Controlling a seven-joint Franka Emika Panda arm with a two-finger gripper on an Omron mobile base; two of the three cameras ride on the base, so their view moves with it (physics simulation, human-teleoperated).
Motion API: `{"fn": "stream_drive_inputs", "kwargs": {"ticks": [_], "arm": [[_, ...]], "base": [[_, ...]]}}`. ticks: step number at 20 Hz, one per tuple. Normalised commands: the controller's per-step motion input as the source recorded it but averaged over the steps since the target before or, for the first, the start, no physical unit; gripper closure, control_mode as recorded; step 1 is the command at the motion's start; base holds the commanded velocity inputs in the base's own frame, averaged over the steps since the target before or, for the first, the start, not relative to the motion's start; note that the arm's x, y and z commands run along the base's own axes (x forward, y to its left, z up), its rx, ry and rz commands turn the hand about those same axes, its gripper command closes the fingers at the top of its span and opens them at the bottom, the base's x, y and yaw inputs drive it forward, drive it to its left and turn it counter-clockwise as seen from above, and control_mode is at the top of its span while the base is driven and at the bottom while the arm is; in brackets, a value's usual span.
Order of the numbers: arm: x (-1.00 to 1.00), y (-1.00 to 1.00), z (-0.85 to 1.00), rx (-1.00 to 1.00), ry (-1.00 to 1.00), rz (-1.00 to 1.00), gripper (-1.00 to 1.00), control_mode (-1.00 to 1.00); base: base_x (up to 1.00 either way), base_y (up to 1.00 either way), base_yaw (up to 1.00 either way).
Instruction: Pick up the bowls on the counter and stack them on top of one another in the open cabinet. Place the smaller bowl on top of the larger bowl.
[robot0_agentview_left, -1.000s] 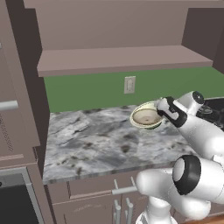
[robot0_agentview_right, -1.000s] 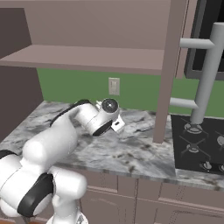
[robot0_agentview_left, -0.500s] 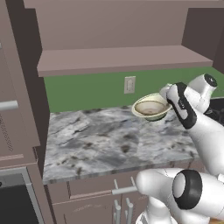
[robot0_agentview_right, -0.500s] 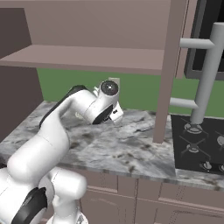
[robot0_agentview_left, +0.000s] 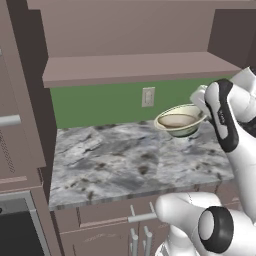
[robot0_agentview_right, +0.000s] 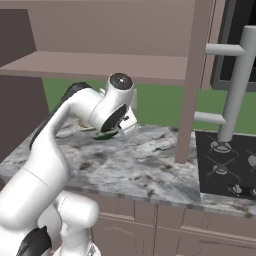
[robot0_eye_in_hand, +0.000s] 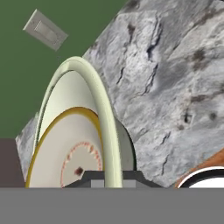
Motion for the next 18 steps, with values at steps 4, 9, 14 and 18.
{"fn": "stream_drive_inputs", "kwargs": {"ticks": [4, 9, 14, 18], "arm": [[-0.55, 0.17, 0.62, 0.02, 0.1, 0.03, 1.0, -1.0], [-0.58, 0.2, 0.59, 0.02, 0.05, 0.03, 1.0, -1.0], [-0.64, 0.22, 0.53, 0.02, 0.0, 0.05, 1.0, -1.0], [-0.73, 0.16, 0.43, 0.03, 0.0, 0.06, 1.0, -1.0]], "base": [[0.0, 0.0, 0.0], [0.0, 0.0, 0.0], [0.0, 0.0, 0.0], [0.0, 0.0, 0.0]]}}
